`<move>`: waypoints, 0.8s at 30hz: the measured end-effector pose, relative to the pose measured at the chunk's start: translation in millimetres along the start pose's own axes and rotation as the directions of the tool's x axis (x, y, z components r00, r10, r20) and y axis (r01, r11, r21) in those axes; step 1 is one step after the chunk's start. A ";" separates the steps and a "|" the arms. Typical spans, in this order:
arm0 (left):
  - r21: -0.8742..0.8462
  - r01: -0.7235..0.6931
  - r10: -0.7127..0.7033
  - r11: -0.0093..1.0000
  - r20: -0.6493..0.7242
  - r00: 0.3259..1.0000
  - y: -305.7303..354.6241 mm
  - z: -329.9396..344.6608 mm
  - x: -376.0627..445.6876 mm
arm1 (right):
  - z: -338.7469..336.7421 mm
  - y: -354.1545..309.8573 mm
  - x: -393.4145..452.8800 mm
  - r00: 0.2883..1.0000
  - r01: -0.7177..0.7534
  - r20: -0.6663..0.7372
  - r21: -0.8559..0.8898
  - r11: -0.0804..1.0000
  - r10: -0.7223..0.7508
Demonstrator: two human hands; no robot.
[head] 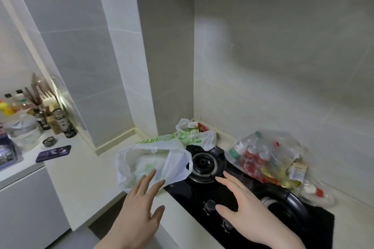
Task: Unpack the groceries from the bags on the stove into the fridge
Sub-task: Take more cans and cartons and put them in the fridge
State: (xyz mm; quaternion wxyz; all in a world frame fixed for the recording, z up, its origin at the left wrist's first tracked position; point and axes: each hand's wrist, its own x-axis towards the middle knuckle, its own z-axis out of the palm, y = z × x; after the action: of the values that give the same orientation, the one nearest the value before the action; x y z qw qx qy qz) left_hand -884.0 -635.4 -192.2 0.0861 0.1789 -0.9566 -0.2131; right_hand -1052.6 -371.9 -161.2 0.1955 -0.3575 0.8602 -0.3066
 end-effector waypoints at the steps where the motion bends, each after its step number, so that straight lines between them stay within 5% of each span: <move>1: 0.001 0.003 -0.003 1.000 0.004 1.000 -5.3 -0.8 8.5 | -1.7 0.2 9.0 1.000 -0.010 0.003 -0.005 1.000 0.010; 13: 0.021 -0.167 0.158 0.986 0.239 0.958 -70.7 1.0 202.6 | 7.5 -0.8 130.4 0.966 -0.219 -0.131 0.038 0.975 0.222; 24: 0.034 -0.273 0.195 0.961 0.616 0.763 -64.3 61.2 407.7 | 23.2 -19.9 198.9 0.870 -0.416 -0.241 0.108 0.903 0.429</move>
State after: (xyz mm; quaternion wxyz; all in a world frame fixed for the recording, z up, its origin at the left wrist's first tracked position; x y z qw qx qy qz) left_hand -1254.6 -821.2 -239.0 -0.2102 -0.0147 -0.9593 -0.1880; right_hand -1162.7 -538.2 -188.4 0.1531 -0.1124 0.9271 -0.3231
